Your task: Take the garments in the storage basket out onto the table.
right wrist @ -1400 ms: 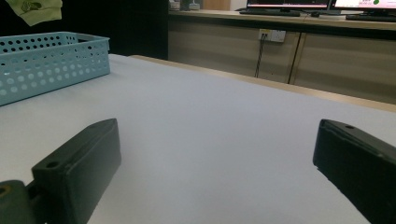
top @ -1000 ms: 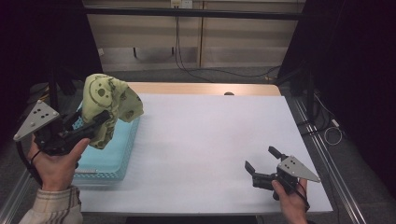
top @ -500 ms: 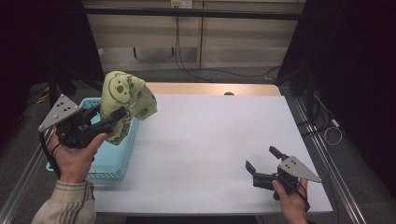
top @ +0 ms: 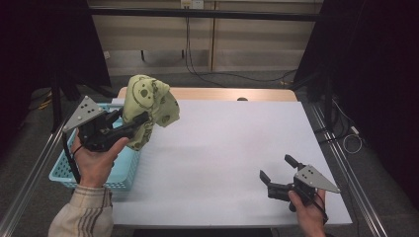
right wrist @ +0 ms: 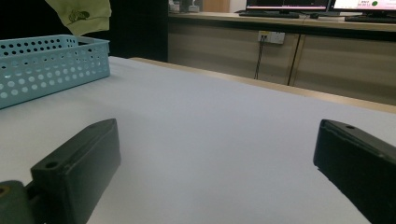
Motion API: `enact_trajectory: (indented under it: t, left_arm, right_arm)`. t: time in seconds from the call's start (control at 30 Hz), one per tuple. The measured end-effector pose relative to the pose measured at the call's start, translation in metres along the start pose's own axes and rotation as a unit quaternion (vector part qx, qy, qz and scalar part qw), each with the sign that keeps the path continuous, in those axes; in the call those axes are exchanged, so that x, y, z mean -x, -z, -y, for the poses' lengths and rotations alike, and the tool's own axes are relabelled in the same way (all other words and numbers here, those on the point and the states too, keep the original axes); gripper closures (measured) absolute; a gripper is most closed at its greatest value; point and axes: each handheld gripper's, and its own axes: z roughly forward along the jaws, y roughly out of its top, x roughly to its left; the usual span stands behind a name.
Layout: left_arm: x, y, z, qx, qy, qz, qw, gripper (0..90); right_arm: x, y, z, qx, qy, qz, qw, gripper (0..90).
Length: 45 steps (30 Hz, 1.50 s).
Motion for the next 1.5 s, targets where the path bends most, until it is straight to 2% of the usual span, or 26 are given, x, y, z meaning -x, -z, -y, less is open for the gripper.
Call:
enact_trajectory:
  t: [0.07,0.17,0.33,0.37,0.5,0.53,0.9,1.03,1.1,1.17,1.27,1.33,1.4,1.5]
  left_arm:
    - [0.006,-0.003,-0.001,0.0,0.004,0.009,1.0,51.5]
    - [0.013,-0.006,-0.004,-0.006,-0.008,0.021,0.9997,51.5]
    - [0.021,-0.015,-0.007,-0.001,0.0,0.028,0.9996,51.4]
    - [0.02,-0.017,-0.007,-0.008,-0.009,0.029,0.9995,51.4]
    - [0.025,-0.029,-0.004,-0.016,0.001,0.049,0.9987,51.4]
    - [0.026,-0.031,-0.004,-0.018,-0.003,0.052,0.9985,51.4]
    - [0.044,-0.061,0.004,-0.045,-0.003,0.065,0.9968,51.3]
    - [0.054,-0.065,0.002,-0.052,-0.006,0.074,0.9959,51.4]
    - [0.06,-0.067,0.001,-0.045,-0.003,0.089,0.9951,51.3]
    - [0.067,-0.07,-0.001,-0.053,-0.012,0.092,0.9943,51.3]
    - [0.07,-0.078,0.0,-0.061,-0.011,0.1,0.993,51.3]
    - [0.072,-0.084,0.004,-0.064,-0.002,0.1,0.9929,51.3]
    - [0.072,-0.089,0.01,-0.08,0.0,0.102,0.9916,51.3]
    - [0.073,-0.096,0.021,-0.091,0.005,0.109,0.9899,51.3]
  right_arm:
    - [0.0,0.0,0.0,0.0,-0.001,-0.001,1.0,0.0]
    - [0.0,0.0,0.0,0.002,-0.001,-0.002,1.0,0.0]
    - [-0.001,0.001,0.0,0.002,0.001,-0.005,1.0,0.0]
    - [-0.001,0.001,0.0,0.002,0.001,-0.005,1.0,0.0]
    - [0.0,0.001,0.0,0.0,0.001,-0.002,1.0,0.0]
    - [0.0,0.001,0.0,0.001,0.001,-0.002,1.0,0.0]
    - [0.0,0.001,0.0,-0.001,0.002,-0.003,1.0,0.0]
    - [0.0,0.0,0.0,-0.002,0.001,-0.003,1.0,0.0]
    - [0.0,0.0,0.0,-0.002,0.001,-0.004,1.0,0.0]
    - [0.0,0.0,0.0,-0.001,0.001,-0.005,1.0,0.0]
    - [0.0,0.0,0.0,0.0,0.001,-0.006,1.0,0.0]
    - [0.0,0.001,0.0,-0.001,0.002,-0.004,1.0,0.0]
    - [0.0,0.001,0.0,-0.001,0.002,-0.004,1.0,0.0]
    - [0.0,0.0,0.0,-0.001,0.002,-0.007,1.0,0.0]
